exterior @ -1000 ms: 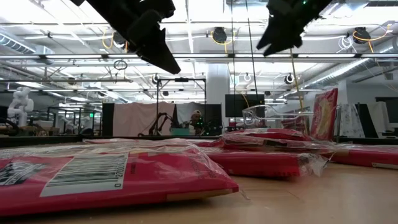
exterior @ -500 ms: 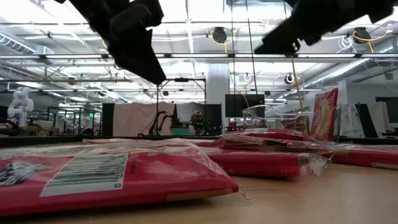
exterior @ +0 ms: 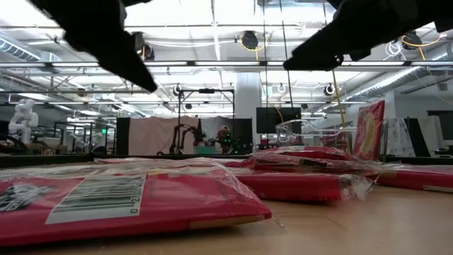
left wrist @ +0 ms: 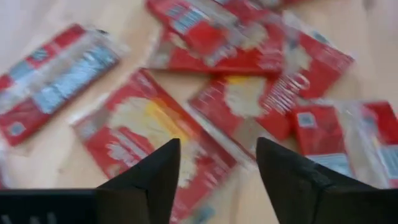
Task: Sort popcorn bags into baskets
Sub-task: Put the red popcorn bag into the transparent bin
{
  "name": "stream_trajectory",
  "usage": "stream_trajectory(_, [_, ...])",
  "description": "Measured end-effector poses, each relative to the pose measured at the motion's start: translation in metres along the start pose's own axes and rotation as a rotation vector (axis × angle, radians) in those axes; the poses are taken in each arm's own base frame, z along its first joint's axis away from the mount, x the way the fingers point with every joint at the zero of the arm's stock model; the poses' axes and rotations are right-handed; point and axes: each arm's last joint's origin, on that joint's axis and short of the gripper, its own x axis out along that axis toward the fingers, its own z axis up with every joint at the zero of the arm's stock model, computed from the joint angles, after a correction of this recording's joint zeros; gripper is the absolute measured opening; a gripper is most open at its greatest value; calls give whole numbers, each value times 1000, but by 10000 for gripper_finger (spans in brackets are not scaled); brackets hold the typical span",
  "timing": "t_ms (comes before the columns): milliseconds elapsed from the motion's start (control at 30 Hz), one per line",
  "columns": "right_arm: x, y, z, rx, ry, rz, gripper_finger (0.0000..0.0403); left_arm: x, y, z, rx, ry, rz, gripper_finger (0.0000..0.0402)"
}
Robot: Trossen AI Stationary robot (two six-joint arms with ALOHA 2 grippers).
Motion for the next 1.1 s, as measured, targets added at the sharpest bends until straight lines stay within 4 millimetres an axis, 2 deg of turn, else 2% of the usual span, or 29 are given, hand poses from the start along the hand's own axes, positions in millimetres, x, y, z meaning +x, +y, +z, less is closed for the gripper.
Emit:
stream_trajectory(200, [10,12,-7,-3,-18,28,251,12,-21,-24,106,25,83,312])
stream_trajectory(300, [13,16,-10,4,-20,38,251,25,-27,-38,223,82,105,322])
stream_trajectory(500, [16,20,-12,71,-31,53,251,51,-28,-58,325,173,161,277])
stream_trajectory(667, [15,22,-12,105,-31,59,251,64,-27,-60,330,173,188,241])
stream_trajectory(867, [15,24,-13,93,-28,64,251,72,-25,-62,386,172,214,228])
stream_trajectory(1000, [15,23,-14,91,-22,62,251,77,-19,-59,391,214,170,227])
stream_trajectory(1100, [15,24,-14,102,-21,64,251,80,-15,-56,391,253,115,209])
